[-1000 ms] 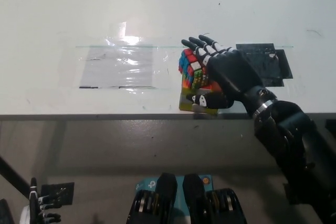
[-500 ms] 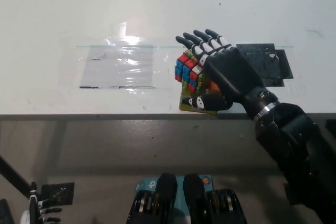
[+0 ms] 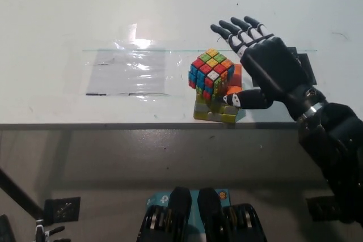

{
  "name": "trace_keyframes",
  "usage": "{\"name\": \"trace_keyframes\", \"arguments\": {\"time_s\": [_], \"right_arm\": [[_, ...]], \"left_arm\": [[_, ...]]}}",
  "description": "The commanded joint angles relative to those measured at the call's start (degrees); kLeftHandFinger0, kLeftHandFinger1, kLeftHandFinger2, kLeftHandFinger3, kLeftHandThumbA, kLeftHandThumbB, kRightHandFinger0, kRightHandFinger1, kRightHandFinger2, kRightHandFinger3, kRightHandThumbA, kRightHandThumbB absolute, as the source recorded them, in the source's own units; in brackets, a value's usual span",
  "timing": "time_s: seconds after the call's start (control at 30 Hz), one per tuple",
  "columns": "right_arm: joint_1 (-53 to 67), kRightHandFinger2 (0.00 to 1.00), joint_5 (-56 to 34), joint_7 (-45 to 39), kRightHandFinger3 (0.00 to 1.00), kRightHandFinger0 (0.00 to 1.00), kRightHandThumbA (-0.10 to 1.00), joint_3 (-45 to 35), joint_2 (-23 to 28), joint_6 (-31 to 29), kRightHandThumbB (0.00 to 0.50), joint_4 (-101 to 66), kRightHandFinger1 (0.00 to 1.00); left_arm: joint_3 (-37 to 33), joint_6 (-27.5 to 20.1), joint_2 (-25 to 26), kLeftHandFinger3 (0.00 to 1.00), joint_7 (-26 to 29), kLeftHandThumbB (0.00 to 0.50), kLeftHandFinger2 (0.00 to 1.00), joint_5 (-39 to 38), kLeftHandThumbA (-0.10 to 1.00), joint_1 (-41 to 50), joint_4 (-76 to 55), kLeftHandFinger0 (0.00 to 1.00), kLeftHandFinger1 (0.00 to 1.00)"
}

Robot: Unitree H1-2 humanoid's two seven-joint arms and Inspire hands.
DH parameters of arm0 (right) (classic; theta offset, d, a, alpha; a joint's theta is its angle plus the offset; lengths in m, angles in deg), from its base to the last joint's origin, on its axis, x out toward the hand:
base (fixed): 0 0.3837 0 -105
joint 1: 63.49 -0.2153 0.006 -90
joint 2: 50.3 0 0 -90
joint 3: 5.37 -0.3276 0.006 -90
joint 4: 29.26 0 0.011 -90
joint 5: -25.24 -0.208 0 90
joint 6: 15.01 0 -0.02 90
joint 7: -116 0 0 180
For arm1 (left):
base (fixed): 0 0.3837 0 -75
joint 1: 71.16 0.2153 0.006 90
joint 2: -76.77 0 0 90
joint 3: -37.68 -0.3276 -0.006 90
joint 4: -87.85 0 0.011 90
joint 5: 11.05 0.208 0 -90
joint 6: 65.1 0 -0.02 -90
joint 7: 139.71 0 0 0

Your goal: The robot uses its right hand to pick up the small cube kept on the middle on the desk and place it on the bigger cube kept next to it

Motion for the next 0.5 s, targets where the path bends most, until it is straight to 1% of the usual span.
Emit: {"name": "trace_keyframes", "arguments": {"time_s": [0.0, 0.03, 0.07, 0.1, 0.13, 0.17, 0.23, 0.27, 0.3, 0.33, 0.37, 0.4, 0.43, 0.47], "right_arm": [[0.8, 1.0, -1.5, -2.1, 1.0, 1.0, 0.93, -2.2, 1.3, 0.8, 0.5, -6.7, 1.0], [2.0, 1.0, -1.2, -2.8, 1.0, 1.0, 0.92, -2.9, 1.7, 1.6, 0.5, -8.8, 1.0], [3.5, 1.0, -1.3, -2.5, 1.0, 1.0, 0.93, -3.7, 1.9, 1.7, 0.5, -10.2, 1.0], [6.9, 1.0, -1.3, -2.3, 1.0, 1.0, 0.94, -5.2, 2.5, 2.6, 0.5, -13.6, 1.0], [7.3, 1.0, -1.1, -2.6, 1.0, 1.0, 0.93, -5.5, 2.5, 2.7, 0.5, -14.0, 1.0], [10.9, 1.0, -2.2, -2.4, 1.0, 1.0, 0.92, -7.1, 2.5, 3.3, 0.5, -16.9, 1.0], [14.1, 1.0, -2.6, -2.4, 1.0, 1.0, 0.92, -8.4, 2.1, 3.8, 0.5, -19.0, 1.0], [18.4, 1.0, -3.2, -2.7, 1.0, 1.0, 0.9, -9.3, 2.0, 4.5, 0.486, -20.9, 1.0], [21.3, 1.0, -3.7, -2.5, 1.0, 1.0, 0.89, -10.1, 1.7, 4.8, 0.481, -21.5, 1.0], [23.1, 1.0, -3.5, -1.3, 1.0, 1.0, 0.88, -10.6, 1.4, 4.1, 0.481, -21.2, 1.0], [25.3, 1.0, -3.0, -0.4, 1.0, 1.0, 0.88, -11.1, 1.2, 3.6, 0.479, -20.9, 1.0], [27.0, 1.0, -3.2, -0.1, 1.0, 1.0, 0.9, -11.5, 0.9, 3.5, 0.479, -20.6, 1.0], [27.7, 1.0, -3.2, 0.0, 1.0, 1.0, 0.91, -11.7, 0.7, 3.4, 0.48, -20.5, 1.0], [30.4, 1.0, -3.9, 0.2, 1.0, 1.0, 0.89, -12.2, -0.2, 4.3, 0.481, -20.1, 1.0]], "left_arm": [[1.1, -1.4, 0.6, 0.53, -0.1, 0.304, 0.36, -1.4, 1.0, -0.2, -0.8, 0.37, 0.24], [0.9, -1.3, 0.8, 0.56, -0.4, 0.295, 0.39, -1.3, 1.0, -0.2, -1.0, 0.4, 0.27], [0.9, -1.1, 0.8, 0.56, -0.3, 0.295, 0.4, -1.2, 1.0, -0.3, -1.0, 0.37, 0.27], [0.8, -0.7, 0.8, 0.57, -0.1, 0.286, 0.43, -1.0, 1.0, -0.2, -1.2, 0.37, 0.3], [0.9, -0.7, 0.9, 0.58, -0.2, 0.284, 0.44, -1.0, 1.0, -0.2, -1.3, 0.38, 0.3], [0.8, -0.6, 0.9, 0.59, -0.2, 0.276, 0.46, -0.9, 1.0, -0.1, -1.5, 0.42, 0.32], [0.8, -0.6, 1.0, 0.64, -0.4, 0.271, 0.48, -0.9, 1.0, -0.2, -1.3, 0.43, 0.32], [1.1, -1.2, 1.0, 0.64, -0.2, 0.291, 0.45, -1.2, 1.0, -0.5, -0.5, 0.42, 0.28], [1.2, -1.2, 1.0, 0.66, -0.7, 0.281, 0.46, -1.5, 1.0, -0.4, -0.5, 0.45, 0.28], [1.0, -1.6, 1.1, 0.7, -0.8, 0.275, 0.5, -1.3, 1.0, -0.5, -0.2, 0.44, 0.3], [1.3, -1.2, 1.0, 0.69, -0.5, 0.287, 0.49, -1.5, 1.0, -0.6, -0.2, 0.42, 0.28], [1.1, -1.6, 1.1, 0.65, -0.6, 0.287, 0.48, -1.4, 1.0, -0.6, 0.1, 0.36, 0.27], [1.1, -1.9, 1.1, 0.64, -0.7, 0.283, 0.49, -1.3, 1.0, -0.5, 0.2, 0.33, 0.27], [1.1, -1.7, 1.0, 0.68, -0.8, 0.276, 0.52, -1.4, 1.0, -0.3, -0.1, 0.31, 0.27]]}}
